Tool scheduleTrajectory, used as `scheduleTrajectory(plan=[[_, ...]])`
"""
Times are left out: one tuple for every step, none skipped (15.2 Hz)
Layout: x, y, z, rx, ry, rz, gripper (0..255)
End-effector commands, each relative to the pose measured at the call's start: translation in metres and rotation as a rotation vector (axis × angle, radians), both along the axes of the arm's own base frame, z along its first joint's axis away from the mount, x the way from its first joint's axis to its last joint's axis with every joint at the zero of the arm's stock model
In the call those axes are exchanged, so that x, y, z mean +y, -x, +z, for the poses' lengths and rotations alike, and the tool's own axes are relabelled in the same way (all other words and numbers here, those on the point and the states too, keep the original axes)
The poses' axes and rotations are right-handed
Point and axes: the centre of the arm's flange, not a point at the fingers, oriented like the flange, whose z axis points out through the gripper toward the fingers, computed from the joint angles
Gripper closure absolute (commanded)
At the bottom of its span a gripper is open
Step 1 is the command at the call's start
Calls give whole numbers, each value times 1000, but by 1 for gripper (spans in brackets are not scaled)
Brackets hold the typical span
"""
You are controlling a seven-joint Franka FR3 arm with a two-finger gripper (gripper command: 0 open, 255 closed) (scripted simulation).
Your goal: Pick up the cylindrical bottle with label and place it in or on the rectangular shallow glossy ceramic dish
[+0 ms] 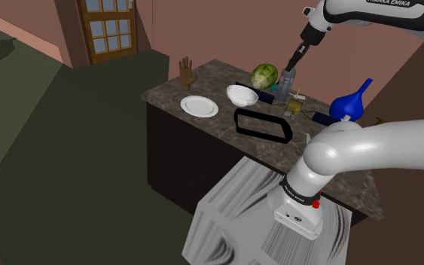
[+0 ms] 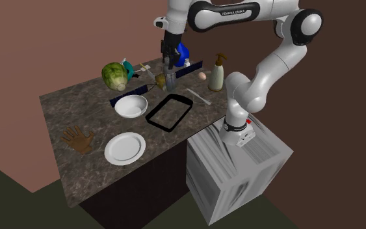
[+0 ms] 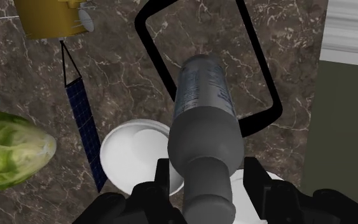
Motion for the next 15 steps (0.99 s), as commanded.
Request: scheduleTrajectory(plan=[[0,2,-10,0,0,0,255],[0,2,-15,0,0,0,255],[0,2,-20,0,0,0,255],[0,2,-26,0,0,0,255],[0,2,-31,0,0,0,255],[0,2,-36,0,0,0,255],[0,2,-41,0,0,0,255],[0,2,-47,0,0,0,255],[0,2,-52,0,0,0,255],[0,2,-57,0,0,0,255],[0,2,-63,0,0,0,255],[0,2,-68,0,0,0,255],[0,2,-73,0,0,0,255],[0,2,-78,0,0,0,255],[0,2,-84,0,0,0,255]])
